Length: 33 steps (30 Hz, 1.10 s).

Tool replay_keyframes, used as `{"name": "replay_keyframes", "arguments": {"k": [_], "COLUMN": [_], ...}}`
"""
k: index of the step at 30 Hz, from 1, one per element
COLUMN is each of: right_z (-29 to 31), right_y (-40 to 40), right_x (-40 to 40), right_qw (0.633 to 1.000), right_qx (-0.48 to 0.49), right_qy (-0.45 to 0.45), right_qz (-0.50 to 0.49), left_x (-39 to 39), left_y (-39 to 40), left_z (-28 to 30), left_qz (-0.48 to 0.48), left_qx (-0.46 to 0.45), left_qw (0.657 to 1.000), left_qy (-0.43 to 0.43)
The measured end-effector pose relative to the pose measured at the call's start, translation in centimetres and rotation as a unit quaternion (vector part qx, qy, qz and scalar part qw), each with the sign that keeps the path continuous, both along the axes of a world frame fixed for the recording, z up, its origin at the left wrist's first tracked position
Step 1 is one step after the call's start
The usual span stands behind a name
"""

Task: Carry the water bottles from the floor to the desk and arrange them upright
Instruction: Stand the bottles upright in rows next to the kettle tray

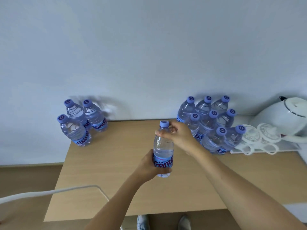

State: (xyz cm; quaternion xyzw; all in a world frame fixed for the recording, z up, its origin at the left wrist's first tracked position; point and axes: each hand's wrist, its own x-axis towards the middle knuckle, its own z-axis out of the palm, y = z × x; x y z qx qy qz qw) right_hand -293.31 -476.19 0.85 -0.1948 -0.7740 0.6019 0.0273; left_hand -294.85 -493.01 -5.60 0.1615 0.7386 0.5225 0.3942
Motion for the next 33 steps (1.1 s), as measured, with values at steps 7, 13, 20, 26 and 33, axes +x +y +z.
{"name": "replay_keyframes", "arguments": {"k": [7, 13, 20, 26, 33], "right_z": [-1.2, -2.5, -2.7, -2.5, -2.0], "right_y": [4.4, 6.0, 8.5, 8.8, 9.1], "right_x": [4.3, 6.4, 7.6, 7.4, 6.8], "right_qw": [0.999, 0.999, 0.999, 0.993, 0.981], "right_qx": [0.028, 0.035, 0.037, 0.116, 0.195], "right_qy": [0.013, 0.009, 0.007, 0.003, -0.017], "right_qz": [-0.022, 0.003, -0.014, -0.02, -0.008], "left_x": [2.5, 3.6, 4.0, 4.4, 4.2], "left_y": [5.6, 9.4, 12.9, 14.5, 15.3], "left_z": [-2.2, -3.3, -4.5, -5.0, -5.3], "left_qz": [0.021, 0.059, 0.079, 0.108, 0.115], "left_qx": [-0.035, -0.055, -0.046, -0.037, -0.052], "left_qw": [0.998, 0.992, 0.99, 0.986, 0.983], "left_qy": [0.037, 0.093, 0.104, 0.125, 0.135]}}
